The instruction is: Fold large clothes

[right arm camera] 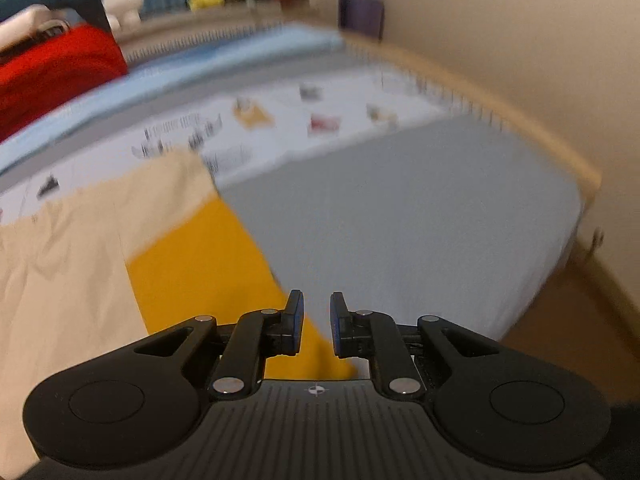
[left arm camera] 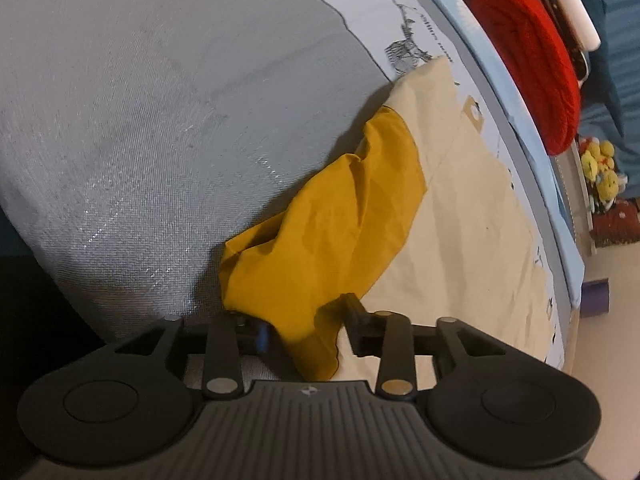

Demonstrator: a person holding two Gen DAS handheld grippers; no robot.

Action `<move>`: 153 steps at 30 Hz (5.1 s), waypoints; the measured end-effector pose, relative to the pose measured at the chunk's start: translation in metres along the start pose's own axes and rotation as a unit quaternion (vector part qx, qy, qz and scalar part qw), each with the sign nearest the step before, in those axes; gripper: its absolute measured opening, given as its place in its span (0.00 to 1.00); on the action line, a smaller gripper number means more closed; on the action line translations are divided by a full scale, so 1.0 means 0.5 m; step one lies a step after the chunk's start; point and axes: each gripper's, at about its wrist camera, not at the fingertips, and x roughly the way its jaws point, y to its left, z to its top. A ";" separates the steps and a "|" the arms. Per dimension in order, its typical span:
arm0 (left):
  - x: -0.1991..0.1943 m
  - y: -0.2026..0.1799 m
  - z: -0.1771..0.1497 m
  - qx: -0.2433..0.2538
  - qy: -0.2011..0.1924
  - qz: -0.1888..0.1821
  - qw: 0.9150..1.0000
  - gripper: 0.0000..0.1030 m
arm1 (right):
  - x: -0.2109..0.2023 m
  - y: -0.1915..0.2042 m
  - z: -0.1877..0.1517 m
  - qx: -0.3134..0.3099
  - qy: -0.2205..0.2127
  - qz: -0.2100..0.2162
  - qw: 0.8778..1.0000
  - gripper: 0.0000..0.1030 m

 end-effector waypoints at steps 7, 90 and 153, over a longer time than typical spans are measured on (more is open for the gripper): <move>0.010 0.016 0.000 -0.019 -0.012 -0.012 1.000 0.45 | -0.071 0.105 0.012 -0.083 -0.074 0.152 0.982 0.14; 0.138 -0.782 -0.824 0.598 -0.071 -0.035 0.797 0.14 | 0.036 -0.374 0.114 0.098 -0.129 0.225 0.961 0.16; 0.202 -0.517 -0.433 0.572 0.156 -0.064 0.802 0.51 | 0.230 -0.157 -0.016 -0.125 0.159 0.146 0.968 0.01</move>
